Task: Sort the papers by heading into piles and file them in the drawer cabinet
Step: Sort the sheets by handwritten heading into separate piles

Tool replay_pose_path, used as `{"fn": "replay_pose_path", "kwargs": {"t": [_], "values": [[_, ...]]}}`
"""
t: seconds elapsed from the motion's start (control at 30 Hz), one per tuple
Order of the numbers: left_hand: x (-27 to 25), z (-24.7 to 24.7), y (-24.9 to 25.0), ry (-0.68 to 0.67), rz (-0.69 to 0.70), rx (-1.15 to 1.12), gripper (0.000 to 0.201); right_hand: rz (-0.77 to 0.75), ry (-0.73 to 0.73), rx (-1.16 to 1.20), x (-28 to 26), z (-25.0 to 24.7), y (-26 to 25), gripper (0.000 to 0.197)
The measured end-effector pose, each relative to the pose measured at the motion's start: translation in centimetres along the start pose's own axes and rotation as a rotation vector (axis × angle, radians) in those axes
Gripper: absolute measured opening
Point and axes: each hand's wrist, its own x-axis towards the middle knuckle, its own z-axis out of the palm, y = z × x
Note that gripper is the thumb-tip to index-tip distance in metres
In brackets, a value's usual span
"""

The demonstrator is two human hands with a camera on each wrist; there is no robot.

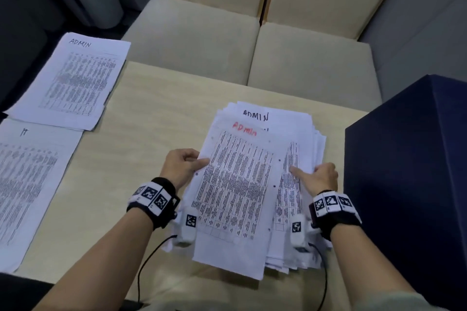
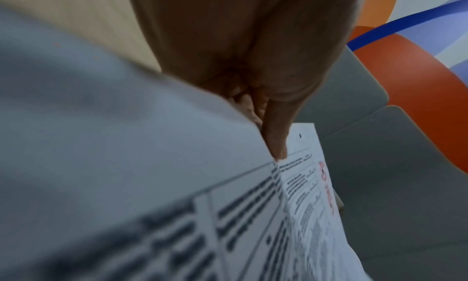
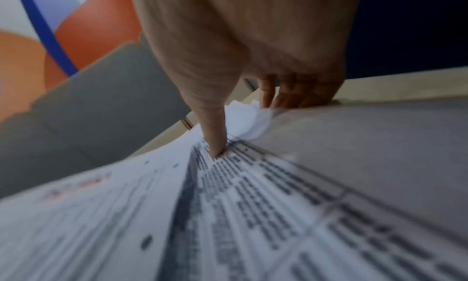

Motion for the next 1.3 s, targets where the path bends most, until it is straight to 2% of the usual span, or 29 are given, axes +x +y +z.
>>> {"fn": "replay_pose_path", "kwargs": {"t": [0.03, 0.07, 0.17, 0.23, 0.3, 0.4, 0.43, 0.5, 0.6, 0.67, 0.7, 0.77, 0.83, 0.93, 1.0, 1.07, 1.1, 1.17, 1.27, 1.3], "values": [[-0.1, 0.1, -0.1, 0.022, 0.002, 0.001, 0.029, 0.009, -0.023, -0.006, 0.1, -0.1, 0.4, 0.079], [-0.1, 0.1, -0.3, 0.05, 0.007, 0.012, 0.029, 0.012, -0.034, 0.009, 0.1, -0.4, 0.6, 0.073], [0.2, -0.7, -0.8, 0.103, 0.024, 0.051, 0.022, -0.095, 0.082, 0.002, 0.4, -2.0, 1.0, 0.03], [0.4, -1.3, -0.8, 0.075, 0.024, 0.073, 0.008, -0.202, 0.24, -0.087, 0.0, -3.4, 0.5, 0.035], [0.6, -1.5, -0.8, 0.064, 0.037, 0.112, 0.022, -0.303, 0.406, -0.123, -1.1, -5.2, -0.6, 0.034], [1.1, -1.2, -0.5, 0.078, 0.091, 0.174, 0.024, -0.529, 0.646, 0.103, -3.2, -8.6, -2.5, 0.033], [1.2, -0.9, -0.3, 0.08, 0.105, 0.187, 0.024, -0.61, 0.681, 0.218, -4.0, -9.7, -3.1, 0.033], [1.3, -0.2, 0.2, 0.074, 0.111, 0.193, 0.026, -0.692, 0.624, 0.457, -4.9, -11.0, -3.8, 0.034], [1.2, 1.4, 1.3, 0.039, 0.118, 0.143, 0.029, -0.587, 0.304, 0.731, -5.5, -10.7, -3.7, 0.03], [1.1, 2.6, 1.9, 0.004, 0.17, 0.13, 0.03, -0.48, 0.081, 0.742, -5.5, -9.5, -3.2, 0.025], [1.0, 3.2, 2.1, -0.01, 0.191, 0.138, 0.028, -0.434, 0.014, 0.697, -5.5, -8.6, -2.7, 0.026], [0.8, 4.1, 2.2, -0.063, 0.199, 0.146, 0.023, -0.399, -0.026, 0.551, -5.0, -6.6, -1.6, 0.028], [0.2, 4.9, 2.3, -0.162, 0.195, 0.13, 0.017, -0.369, -0.007, 0.476, -4.6, -4.6, -0.6, 0.025], [-1.2, 6.4, 2.6, -0.347, 0.179, 0.026, 0.021, -0.303, 0.034, 0.525, -4.7, -2.5, -0.1, 0.012], [-1.6, 7.0, 2.4, -0.382, 0.174, 0.029, 0.021, -0.25, -0.005, 0.631, -4.2, -1.6, 0.6, 0.027], [-1.5, 7.0, 1.9, -0.36, 0.165, 0.092, 0.016, -0.22, -0.107, 0.696, -3.0, -1.0, 2.3, 0.058], [-1.2, 6.9, 1.5, -0.335, 0.164, 0.152, 0.018, -0.205, -0.167, 0.693, -2.9, -1.0, 2.7, 0.065], [-0.7, 6.6, 1.0, -0.247, 0.19, 0.276, 0.017, -0.181, -0.233, 0.659, -2.8, -1.3, 3.4, 0.046], [0.2, 6.3, 1.3, 0.1, 0.261, 0.49, 0.019, -0.114, -0.179, 0.689, -3.0, -2.1, 3.5, 0.023], [0.7, 6.4, 1.2, 0.158, 0.268, 0.541, 0.017, -0.12, -0.187, 0.755, -3.1, -2.5, 3.5, 0.021]]}}
